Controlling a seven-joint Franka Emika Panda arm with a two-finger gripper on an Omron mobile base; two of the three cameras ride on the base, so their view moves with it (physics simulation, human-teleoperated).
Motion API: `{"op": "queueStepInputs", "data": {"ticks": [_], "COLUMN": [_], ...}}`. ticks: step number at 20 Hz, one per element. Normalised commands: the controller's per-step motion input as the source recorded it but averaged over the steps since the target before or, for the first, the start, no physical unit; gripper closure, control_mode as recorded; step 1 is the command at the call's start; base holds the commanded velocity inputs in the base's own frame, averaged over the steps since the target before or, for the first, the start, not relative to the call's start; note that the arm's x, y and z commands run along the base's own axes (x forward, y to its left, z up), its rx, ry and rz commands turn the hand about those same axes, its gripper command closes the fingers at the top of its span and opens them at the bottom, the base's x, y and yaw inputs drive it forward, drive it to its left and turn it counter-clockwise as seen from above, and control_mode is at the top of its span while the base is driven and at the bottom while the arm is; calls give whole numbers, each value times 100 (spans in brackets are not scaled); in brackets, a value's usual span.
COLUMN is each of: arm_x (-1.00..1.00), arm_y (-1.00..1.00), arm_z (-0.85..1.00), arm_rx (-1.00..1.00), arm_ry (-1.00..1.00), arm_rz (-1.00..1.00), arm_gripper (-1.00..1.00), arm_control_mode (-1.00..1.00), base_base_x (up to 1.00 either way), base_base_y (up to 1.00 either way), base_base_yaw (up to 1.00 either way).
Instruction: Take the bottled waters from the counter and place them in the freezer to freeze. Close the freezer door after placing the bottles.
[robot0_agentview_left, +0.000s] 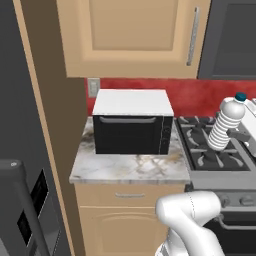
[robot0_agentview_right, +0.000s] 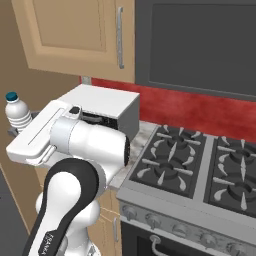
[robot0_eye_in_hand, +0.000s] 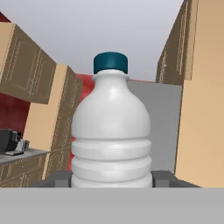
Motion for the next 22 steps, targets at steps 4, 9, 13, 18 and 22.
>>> {"op": "queueStepInputs", "data": {"ticks": [4,9,13,18,22], "arm_x": [0,0,0,0,0], "arm_y": [0,0,0,0,0], "arm_z": [0,0,0,0,0], "arm_rx": [0,0,0,0,0], "arm_ry": [0,0,0,0,0], "arm_rz": [0,0,0,0,0], "arm_gripper": [100,100,100,100,100], "arm_control_mode": [100,100,100,100,100], "base_base_x": [-44,-45,-47,-49,-48], "base_base_y": [0,4,13,22,23], "base_base_yaw": [0,0,0,0,0]}}
